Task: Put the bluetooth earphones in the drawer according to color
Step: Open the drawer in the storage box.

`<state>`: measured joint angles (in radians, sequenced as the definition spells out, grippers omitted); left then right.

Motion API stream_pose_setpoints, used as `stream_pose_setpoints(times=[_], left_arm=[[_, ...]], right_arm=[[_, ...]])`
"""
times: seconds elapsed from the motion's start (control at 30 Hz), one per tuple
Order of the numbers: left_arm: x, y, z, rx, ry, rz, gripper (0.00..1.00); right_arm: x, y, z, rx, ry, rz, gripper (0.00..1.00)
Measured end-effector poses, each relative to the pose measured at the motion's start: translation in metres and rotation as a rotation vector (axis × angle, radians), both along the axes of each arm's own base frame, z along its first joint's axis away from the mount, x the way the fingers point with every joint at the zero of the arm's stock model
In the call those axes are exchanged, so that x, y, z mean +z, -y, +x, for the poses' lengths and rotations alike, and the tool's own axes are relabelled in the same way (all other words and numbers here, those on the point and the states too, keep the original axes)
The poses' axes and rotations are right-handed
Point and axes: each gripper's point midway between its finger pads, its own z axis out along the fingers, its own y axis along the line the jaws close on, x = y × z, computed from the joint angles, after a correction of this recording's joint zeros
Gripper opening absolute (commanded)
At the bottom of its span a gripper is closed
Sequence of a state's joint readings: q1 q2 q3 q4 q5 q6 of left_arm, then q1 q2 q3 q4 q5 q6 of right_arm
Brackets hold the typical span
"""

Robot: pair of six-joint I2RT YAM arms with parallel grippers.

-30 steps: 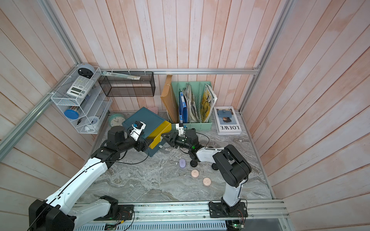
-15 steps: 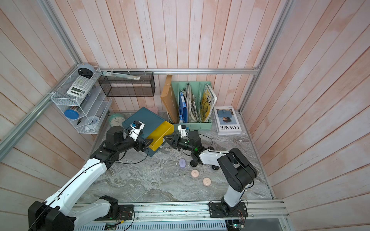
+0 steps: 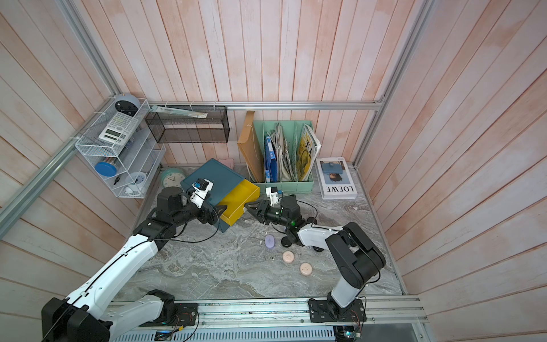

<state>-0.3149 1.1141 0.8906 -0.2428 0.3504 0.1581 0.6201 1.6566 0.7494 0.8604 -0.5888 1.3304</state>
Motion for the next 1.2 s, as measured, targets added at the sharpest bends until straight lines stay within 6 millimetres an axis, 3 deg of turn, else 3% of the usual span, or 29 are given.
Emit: stream_pose_setpoints(times=[0.63,0.73,0.9,1.2], left_arm=[[0.0024,-0.0076,0.0049,0.050,0.025,0.011,1.00],[0.0034,-0.0074,0.0053,0.050,0.029,0.008,1.00],[0.0034,-0.0073,0.0053,0.052,0.026,0.004,1.00],[0.0044,-0.0075,0.0048,0.052,0.028,0.003,1.00]], right_arm=[[-0.0006,0.0034,-0.0036,0.001,0.002,-0.015,0.00],[-0.0004,0.0035,-0.0037,0.001,0.005,-0.017,0.07],[-0.0007,0.0046,-0.0049,0.002,0.004,-0.028,0.08],[0.0000,0.0064,-0.0058,0.003,0.014,-0.042,0.40]])
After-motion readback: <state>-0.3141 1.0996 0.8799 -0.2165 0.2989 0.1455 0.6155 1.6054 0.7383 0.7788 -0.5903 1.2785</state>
